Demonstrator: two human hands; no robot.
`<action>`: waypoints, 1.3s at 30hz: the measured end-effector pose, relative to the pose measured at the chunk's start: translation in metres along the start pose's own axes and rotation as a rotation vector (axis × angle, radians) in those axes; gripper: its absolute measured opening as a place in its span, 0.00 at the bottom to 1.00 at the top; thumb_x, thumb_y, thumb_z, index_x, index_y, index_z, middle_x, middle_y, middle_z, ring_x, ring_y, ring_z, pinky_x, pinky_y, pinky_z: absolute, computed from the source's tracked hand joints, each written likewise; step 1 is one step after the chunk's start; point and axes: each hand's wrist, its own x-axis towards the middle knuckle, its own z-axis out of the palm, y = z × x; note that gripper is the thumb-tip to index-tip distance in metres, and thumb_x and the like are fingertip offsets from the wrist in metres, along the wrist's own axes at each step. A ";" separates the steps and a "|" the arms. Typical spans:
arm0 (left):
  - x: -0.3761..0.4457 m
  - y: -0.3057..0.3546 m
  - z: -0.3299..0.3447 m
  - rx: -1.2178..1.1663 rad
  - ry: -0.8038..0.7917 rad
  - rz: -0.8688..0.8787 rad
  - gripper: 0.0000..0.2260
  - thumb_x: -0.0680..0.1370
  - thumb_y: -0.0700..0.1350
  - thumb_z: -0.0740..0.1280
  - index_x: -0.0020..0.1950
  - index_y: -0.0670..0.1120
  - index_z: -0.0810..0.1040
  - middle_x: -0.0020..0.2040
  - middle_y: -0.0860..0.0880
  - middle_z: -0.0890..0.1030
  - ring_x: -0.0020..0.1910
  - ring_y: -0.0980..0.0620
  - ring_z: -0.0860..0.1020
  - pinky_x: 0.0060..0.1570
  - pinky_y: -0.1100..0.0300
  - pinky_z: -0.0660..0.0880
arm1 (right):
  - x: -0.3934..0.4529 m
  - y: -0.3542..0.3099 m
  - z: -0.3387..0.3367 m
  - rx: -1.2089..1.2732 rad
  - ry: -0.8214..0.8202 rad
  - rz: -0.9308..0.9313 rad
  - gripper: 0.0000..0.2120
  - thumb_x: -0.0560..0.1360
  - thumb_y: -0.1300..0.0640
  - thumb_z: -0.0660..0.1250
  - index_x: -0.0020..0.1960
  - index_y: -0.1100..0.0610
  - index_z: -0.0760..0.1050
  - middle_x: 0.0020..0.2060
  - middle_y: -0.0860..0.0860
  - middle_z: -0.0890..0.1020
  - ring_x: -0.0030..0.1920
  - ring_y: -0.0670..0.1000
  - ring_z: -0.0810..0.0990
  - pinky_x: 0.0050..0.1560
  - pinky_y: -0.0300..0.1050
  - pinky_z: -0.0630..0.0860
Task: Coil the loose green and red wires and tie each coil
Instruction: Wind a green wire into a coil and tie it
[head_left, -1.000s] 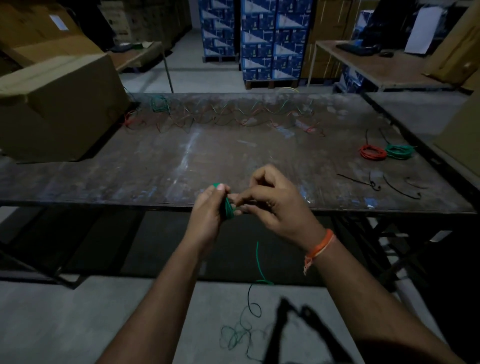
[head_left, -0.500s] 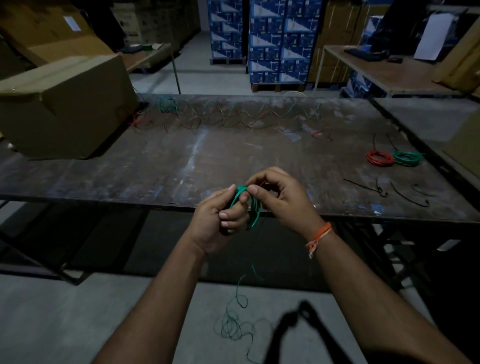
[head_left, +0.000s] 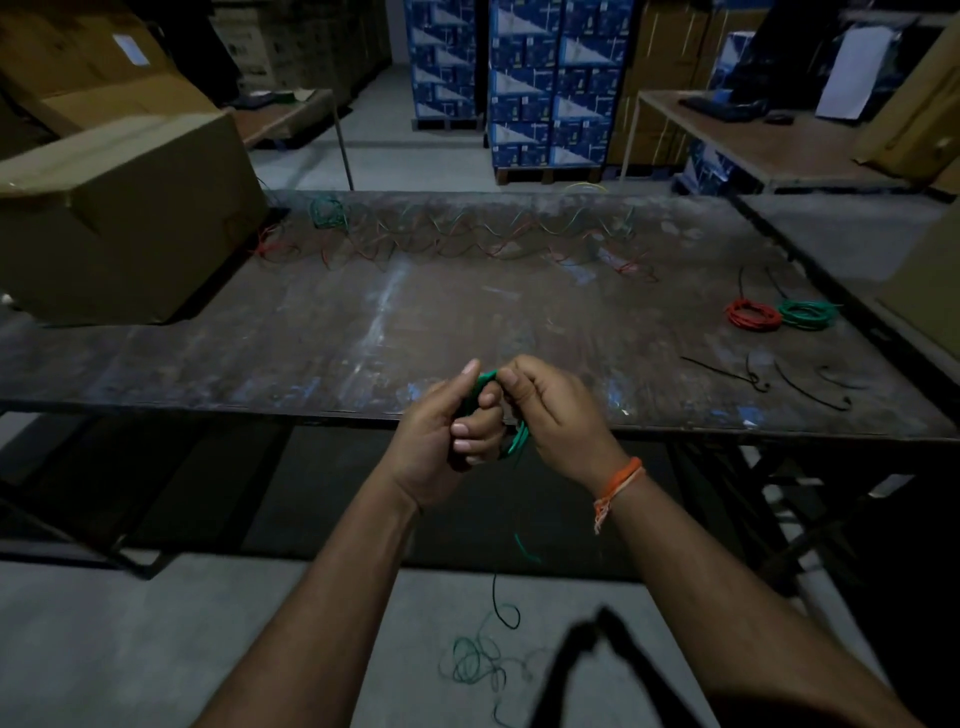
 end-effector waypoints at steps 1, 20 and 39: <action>0.000 0.000 0.002 0.007 0.007 0.023 0.14 0.81 0.52 0.58 0.39 0.47 0.70 0.23 0.56 0.61 0.20 0.61 0.58 0.20 0.68 0.57 | 0.000 0.001 0.001 0.020 0.001 0.014 0.21 0.83 0.45 0.56 0.43 0.60 0.75 0.33 0.54 0.76 0.34 0.47 0.73 0.37 0.47 0.69; -0.001 0.035 -0.040 -0.719 0.081 0.393 0.09 0.81 0.42 0.57 0.43 0.45 0.72 0.28 0.53 0.66 0.25 0.57 0.63 0.29 0.64 0.60 | -0.045 0.049 -0.002 0.272 0.088 0.484 0.05 0.78 0.66 0.70 0.46 0.58 0.80 0.35 0.53 0.80 0.33 0.44 0.76 0.37 0.38 0.74; 0.002 -0.010 -0.018 0.549 0.367 0.371 0.11 0.87 0.42 0.53 0.47 0.43 0.70 0.33 0.49 0.79 0.33 0.52 0.76 0.37 0.61 0.74 | -0.018 -0.024 -0.014 -0.149 -0.031 -0.229 0.03 0.77 0.61 0.71 0.49 0.59 0.83 0.40 0.48 0.80 0.44 0.47 0.78 0.47 0.37 0.72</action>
